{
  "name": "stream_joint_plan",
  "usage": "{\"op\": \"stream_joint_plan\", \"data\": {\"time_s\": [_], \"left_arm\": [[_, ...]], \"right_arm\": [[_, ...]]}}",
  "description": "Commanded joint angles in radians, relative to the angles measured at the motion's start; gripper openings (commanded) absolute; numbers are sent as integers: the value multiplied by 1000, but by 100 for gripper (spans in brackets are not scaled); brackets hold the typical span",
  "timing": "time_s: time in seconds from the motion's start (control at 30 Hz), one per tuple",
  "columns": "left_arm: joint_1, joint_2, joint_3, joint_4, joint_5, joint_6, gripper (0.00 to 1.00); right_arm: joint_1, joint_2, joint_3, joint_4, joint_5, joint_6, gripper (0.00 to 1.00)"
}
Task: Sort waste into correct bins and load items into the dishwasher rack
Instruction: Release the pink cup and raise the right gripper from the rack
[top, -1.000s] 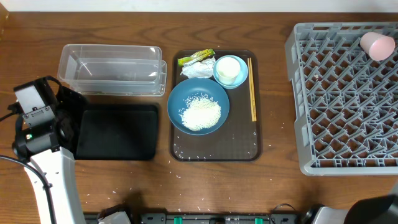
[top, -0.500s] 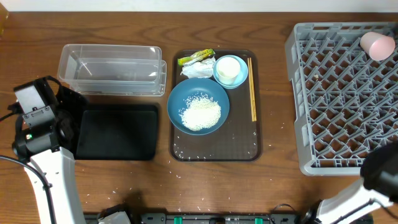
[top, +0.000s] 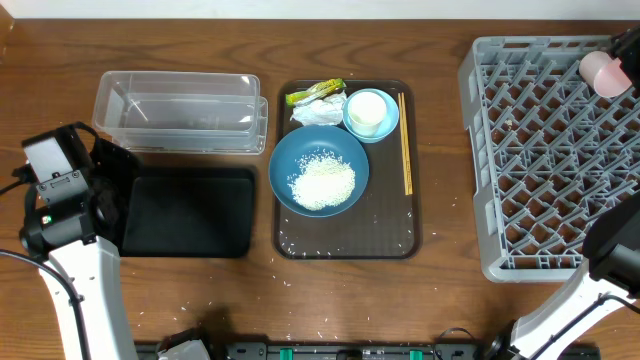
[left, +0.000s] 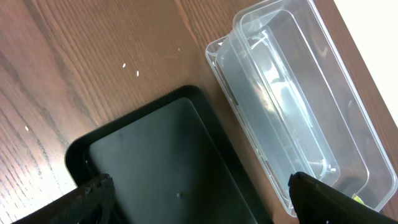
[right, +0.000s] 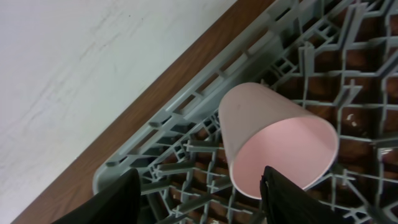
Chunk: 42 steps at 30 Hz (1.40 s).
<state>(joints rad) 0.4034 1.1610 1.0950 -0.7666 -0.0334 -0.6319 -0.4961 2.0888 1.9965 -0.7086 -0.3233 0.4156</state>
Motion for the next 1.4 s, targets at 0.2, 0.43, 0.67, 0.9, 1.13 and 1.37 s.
{"op": "stream_joint_plan", "data": {"time_s": [0.2, 0.43, 0.67, 0.9, 1.13, 1.37], "left_arm": [[4, -5, 22, -3, -16, -6, 92], [4, -5, 22, -3, -16, -6, 92], [4, -5, 22, -3, -16, -6, 92], [4, -5, 22, -3, -16, -6, 92], [4, -5, 22, -3, -16, -6, 92], [4, -5, 22, -3, -16, -6, 92]], "right_arm": [[1, 105, 18, 5, 30, -32, 60], [4, 137, 18, 25, 27, -31, 50], [4, 136, 19, 33, 27, -27, 38], [4, 133, 19, 36, -27, -27, 33], [-6, 132, 21, 35, -30, 2, 24], [-42, 119, 23, 29, -99, 18, 18]]}}
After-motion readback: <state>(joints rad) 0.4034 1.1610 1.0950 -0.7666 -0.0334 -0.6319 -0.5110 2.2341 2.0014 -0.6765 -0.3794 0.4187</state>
